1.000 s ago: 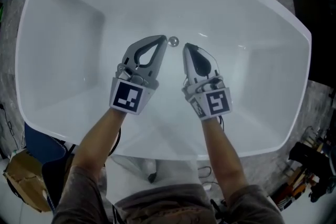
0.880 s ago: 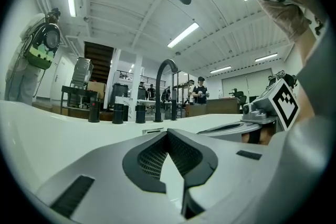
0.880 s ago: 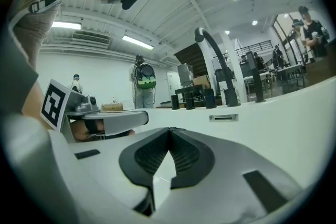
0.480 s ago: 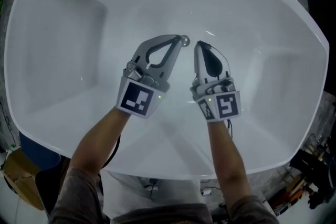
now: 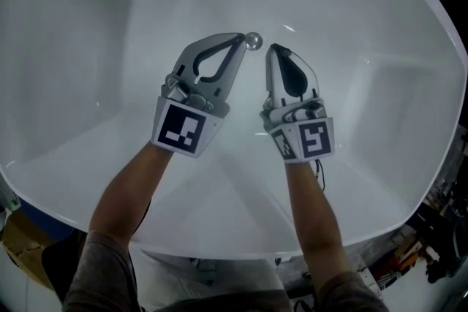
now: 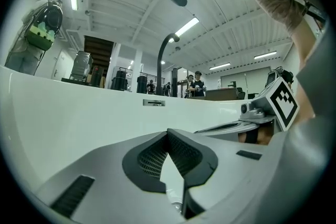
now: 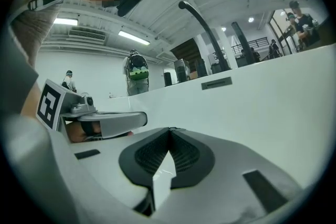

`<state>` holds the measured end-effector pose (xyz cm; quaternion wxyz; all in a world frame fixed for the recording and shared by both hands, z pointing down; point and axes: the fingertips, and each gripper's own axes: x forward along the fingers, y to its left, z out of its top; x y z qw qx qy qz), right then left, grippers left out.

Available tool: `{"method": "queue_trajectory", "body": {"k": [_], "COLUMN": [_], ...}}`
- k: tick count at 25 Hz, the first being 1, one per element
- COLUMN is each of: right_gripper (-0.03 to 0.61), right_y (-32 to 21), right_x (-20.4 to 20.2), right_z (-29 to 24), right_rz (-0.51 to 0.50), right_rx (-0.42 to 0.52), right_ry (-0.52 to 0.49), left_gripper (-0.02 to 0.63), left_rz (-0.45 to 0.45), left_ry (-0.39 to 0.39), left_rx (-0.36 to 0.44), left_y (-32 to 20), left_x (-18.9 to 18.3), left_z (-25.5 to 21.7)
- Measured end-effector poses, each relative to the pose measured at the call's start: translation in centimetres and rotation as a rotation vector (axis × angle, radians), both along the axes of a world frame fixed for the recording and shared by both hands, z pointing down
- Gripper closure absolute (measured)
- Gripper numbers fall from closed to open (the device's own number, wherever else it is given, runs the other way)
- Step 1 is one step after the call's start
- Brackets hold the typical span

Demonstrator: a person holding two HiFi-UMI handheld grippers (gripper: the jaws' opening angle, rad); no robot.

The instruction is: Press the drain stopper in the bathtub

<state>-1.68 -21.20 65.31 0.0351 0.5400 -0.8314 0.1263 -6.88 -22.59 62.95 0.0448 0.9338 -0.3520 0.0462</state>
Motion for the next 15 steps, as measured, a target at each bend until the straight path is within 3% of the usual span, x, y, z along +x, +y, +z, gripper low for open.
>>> {"method": "queue_trajectory", "body": {"k": [15], "right_gripper": [0.580], "right_y": [0.0], "right_x": [0.1], "right_z": [2.8], "right_rz": [-0.007], "right_rx": [-0.014], "right_ry": [0.001], "left_gripper": [0.604], "left_rz": [-0.005], "left_ry": [-0.008], "left_rx": [0.016], "left_y": [0.1], "left_x": [0.4], "left_z": [2.2]}}
